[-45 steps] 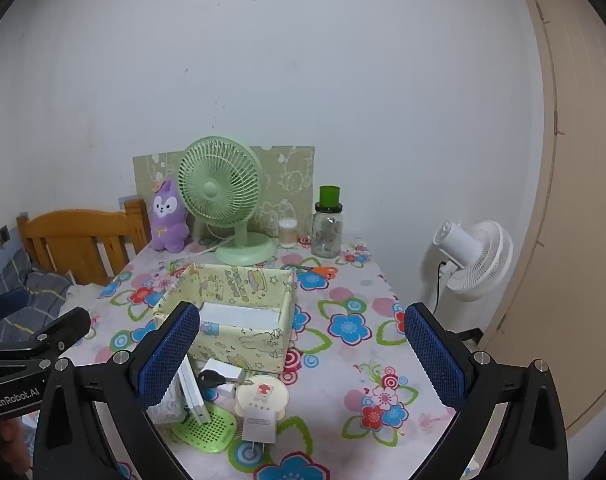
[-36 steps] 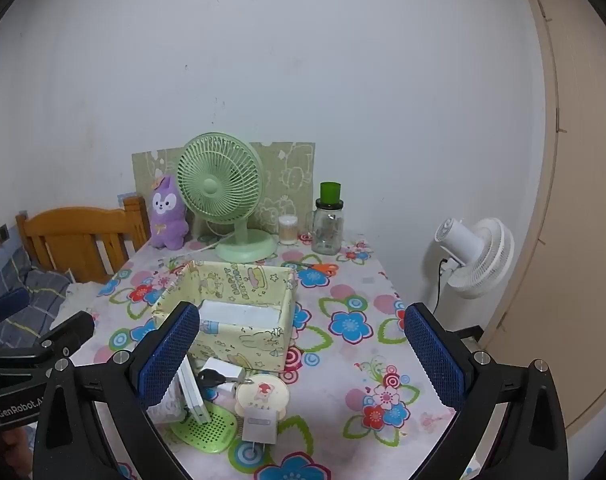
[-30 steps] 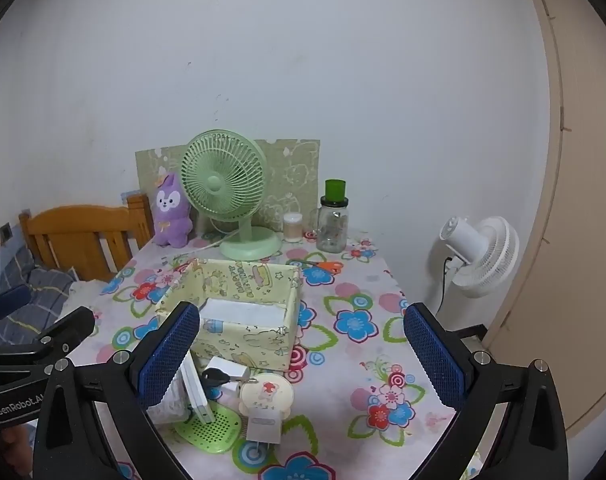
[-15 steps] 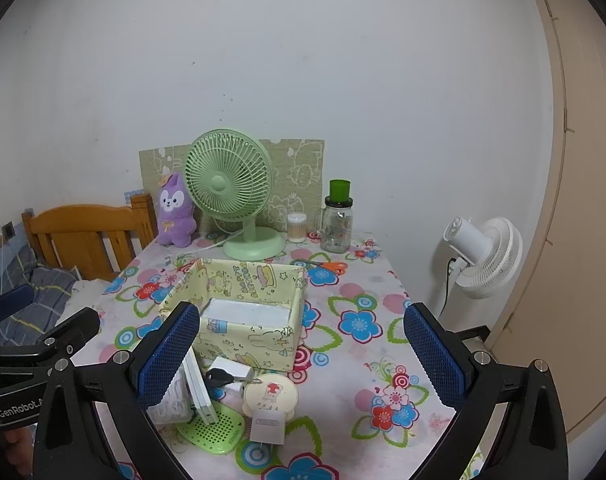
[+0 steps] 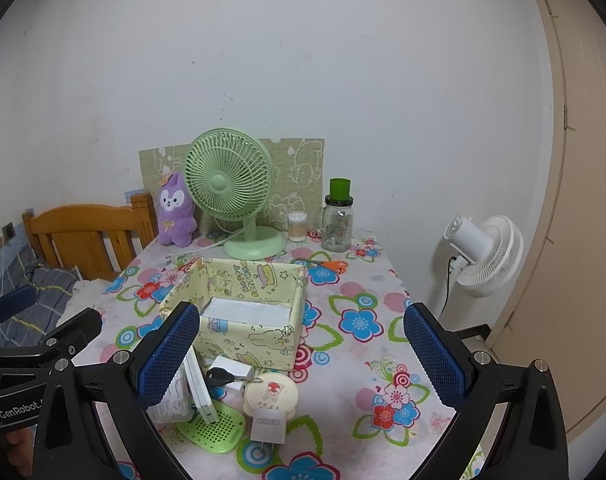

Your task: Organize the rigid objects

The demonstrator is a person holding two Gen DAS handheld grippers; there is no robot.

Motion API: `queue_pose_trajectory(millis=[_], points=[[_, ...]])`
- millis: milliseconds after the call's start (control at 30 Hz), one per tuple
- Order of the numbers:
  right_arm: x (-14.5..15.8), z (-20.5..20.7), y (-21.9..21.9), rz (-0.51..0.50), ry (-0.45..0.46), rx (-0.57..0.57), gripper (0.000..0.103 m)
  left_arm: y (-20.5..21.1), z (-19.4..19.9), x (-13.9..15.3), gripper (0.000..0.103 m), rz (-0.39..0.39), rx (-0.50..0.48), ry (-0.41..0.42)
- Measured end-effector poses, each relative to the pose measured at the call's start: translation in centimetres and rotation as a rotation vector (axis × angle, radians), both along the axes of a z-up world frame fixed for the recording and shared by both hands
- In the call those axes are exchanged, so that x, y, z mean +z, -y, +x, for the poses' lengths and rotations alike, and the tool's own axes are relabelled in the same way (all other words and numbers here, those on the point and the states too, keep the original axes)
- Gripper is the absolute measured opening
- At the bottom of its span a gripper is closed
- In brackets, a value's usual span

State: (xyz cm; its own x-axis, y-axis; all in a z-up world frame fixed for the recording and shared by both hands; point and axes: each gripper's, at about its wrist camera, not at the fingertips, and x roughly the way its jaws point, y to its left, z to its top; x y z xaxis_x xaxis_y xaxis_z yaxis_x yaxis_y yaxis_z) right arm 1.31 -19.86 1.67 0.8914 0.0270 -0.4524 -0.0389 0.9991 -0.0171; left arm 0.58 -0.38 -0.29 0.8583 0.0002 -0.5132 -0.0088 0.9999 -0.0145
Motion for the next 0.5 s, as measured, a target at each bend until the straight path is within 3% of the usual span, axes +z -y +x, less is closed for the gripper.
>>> queue_pose_trajectory(millis=[500], points=[[-0.53, 0.11, -0.09, 0.005, -0.011, 0.003, 0.103, 0.13, 0.09, -0.03, 0.103, -0.003, 0.001, -0.008]])
